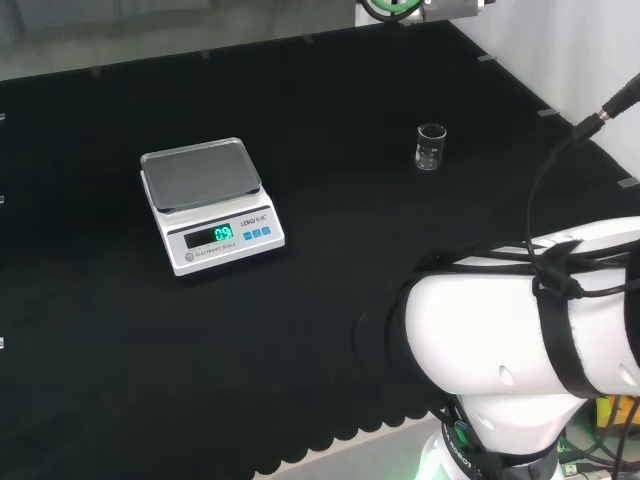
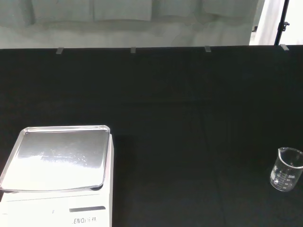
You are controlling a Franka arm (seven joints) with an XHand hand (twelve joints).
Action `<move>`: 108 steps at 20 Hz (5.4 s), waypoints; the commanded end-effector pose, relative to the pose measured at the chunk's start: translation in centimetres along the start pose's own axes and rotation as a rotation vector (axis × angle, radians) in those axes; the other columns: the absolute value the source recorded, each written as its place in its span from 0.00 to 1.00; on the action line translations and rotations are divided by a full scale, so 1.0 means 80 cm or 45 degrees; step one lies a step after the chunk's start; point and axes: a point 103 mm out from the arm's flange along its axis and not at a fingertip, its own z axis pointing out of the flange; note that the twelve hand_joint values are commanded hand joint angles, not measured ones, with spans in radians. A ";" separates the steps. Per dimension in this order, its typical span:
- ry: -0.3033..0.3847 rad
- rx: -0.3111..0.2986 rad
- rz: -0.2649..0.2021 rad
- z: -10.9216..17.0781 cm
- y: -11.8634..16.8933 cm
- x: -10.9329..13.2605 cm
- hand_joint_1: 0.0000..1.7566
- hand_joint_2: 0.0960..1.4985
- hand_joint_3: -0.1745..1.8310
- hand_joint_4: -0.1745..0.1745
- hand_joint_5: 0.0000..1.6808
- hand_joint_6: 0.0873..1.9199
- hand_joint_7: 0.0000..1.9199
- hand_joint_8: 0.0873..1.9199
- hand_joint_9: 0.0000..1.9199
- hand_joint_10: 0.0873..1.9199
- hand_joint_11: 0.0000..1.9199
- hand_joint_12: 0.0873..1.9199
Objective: Pick up the beaker.
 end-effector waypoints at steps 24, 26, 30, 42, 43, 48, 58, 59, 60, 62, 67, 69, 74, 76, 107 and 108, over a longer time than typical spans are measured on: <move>0.108 0.038 0.011 0.076 0.133 -0.088 0.20 0.51 0.18 0.41 0.02 0.00 0.00 0.00 0.00 0.16 0.00 0.75; 0.115 0.058 0.016 0.086 0.149 -0.098 0.21 0.50 0.18 0.40 0.03 0.00 0.00 0.00 0.00 0.16 0.00 0.75; 0.111 0.103 0.038 0.109 0.180 -0.117 0.21 0.49 0.17 0.37 0.04 0.00 0.00 0.00 0.00 0.16 0.00 0.75; 0.156 0.273 0.188 0.192 0.253 -0.197 0.22 0.47 0.15 0.31 0.05 0.00 0.03 0.00 0.00 0.17 0.00 0.74; 0.160 0.284 0.203 0.199 0.257 -0.203 0.22 0.47 0.15 0.31 0.05 0.00 0.03 0.00 0.00 0.18 0.00 0.74; 0.188 0.334 0.264 0.226 0.271 -0.231 0.22 0.46 0.15 0.25 0.09 0.00 0.03 0.00 0.00 0.18 0.00 0.73; 0.246 0.472 0.343 0.286 0.288 -0.256 0.21 0.45 0.14 0.24 0.12 0.00 0.03 0.00 0.00 0.17 0.00 0.73; 0.255 0.487 0.349 0.292 0.290 -0.258 0.20 0.45 0.13 0.24 0.13 0.00 0.03 0.00 0.00 0.17 0.00 0.73; 0.265 0.500 0.356 0.299 0.291 -0.260 0.20 0.45 0.13 0.25 0.13 0.00 0.03 0.00 0.00 0.17 0.00 0.73; 0.302 0.531 0.368 0.312 0.294 -0.263 0.19 0.46 0.12 0.26 0.15 0.00 0.01 0.04 0.00 0.16 0.00 0.72; 0.324 0.573 0.384 0.338 0.300 -0.267 0.19 0.47 0.11 0.26 0.16 0.00 0.00 0.08 0.00 0.15 0.00 0.72; 0.332 0.593 0.398 0.349 0.301 -0.270 0.19 0.47 0.11 0.27 0.16 0.00 0.00 0.08 0.00 0.15 0.00 0.72; 0.351 0.638 0.426 0.376 0.301 -0.278 0.19 0.47 0.11 0.27 0.17 0.00 0.00 0.08 0.00 0.15 0.00 0.72; 0.351 0.659 0.437 0.385 0.300 -0.281 0.18 0.47 0.11 0.27 0.17 0.00 0.00 0.08 0.00 0.15 0.00 0.72; 0.284 0.806 0.440 0.454 0.292 -0.251 0.30 0.51 0.11 0.22 0.24 0.00 0.00 0.26 0.00 0.31 0.02 0.76; 0.280 0.806 0.444 0.454 0.292 -0.251 0.32 0.52 0.11 0.22 0.24 0.00 0.00 0.30 0.00 0.35 0.04 0.76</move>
